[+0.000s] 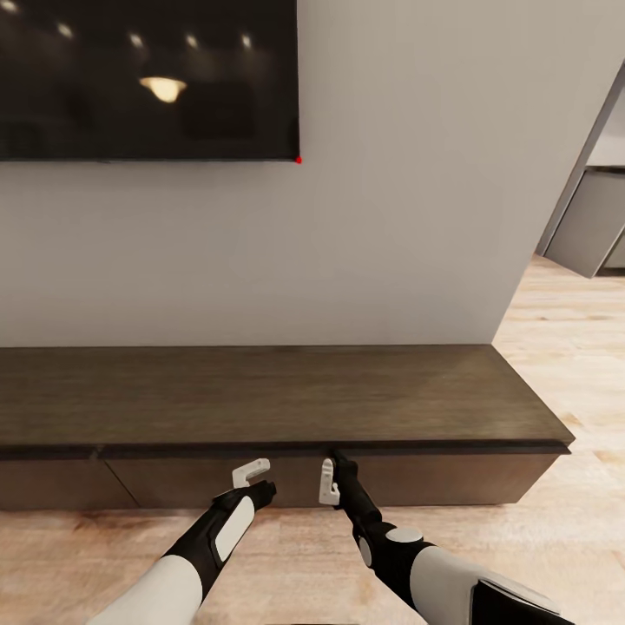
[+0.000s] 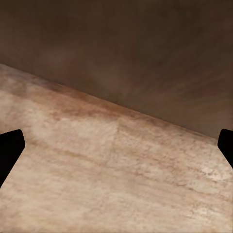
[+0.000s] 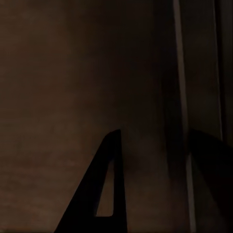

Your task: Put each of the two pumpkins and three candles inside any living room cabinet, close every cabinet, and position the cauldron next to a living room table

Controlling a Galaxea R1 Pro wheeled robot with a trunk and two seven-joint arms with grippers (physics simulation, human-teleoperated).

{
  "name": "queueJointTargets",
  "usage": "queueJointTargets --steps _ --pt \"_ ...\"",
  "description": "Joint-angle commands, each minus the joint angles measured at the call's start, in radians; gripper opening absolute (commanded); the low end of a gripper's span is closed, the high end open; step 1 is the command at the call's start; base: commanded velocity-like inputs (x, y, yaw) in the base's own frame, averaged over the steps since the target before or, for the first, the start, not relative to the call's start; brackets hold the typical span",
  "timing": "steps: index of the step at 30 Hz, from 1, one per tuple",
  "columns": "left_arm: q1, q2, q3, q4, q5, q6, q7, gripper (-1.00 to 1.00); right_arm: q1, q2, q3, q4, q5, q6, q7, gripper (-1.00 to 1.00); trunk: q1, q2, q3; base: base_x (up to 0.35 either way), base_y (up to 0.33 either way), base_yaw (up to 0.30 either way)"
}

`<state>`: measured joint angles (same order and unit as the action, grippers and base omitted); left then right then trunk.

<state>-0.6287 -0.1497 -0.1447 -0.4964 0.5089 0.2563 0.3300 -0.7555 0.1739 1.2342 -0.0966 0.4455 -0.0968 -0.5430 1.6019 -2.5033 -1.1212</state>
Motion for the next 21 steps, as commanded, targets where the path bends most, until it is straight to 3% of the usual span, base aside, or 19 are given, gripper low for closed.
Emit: queueJointTargets --steps 1,14,21 --pt "0.0 0.001 -0.007 -0.002 0.01 0.003 0.009 1.0 -0.001 0.001 -0.044 0.006 -0.014 -0.003 -0.003 -1.0 0.005 0.0 -0.001 0.0 0.0 0.0" --pt "0.0 0.001 -0.007 -0.002 0.01 0.004 0.009 1.0 -0.001 -0.002 -0.044 0.008 -0.014 -0.003 -0.054 -1.0 0.005 0.0 -0.001 0.0 0.0 0.0" --pt "0.0 0.001 -0.007 -0.002 0.01 0.004 0.009 1.0 -0.001 -0.026 -0.044 0.009 -0.014 -0.003 -0.056 -1.0 0.005 0.0 -0.001 0.0 0.0 0.0"
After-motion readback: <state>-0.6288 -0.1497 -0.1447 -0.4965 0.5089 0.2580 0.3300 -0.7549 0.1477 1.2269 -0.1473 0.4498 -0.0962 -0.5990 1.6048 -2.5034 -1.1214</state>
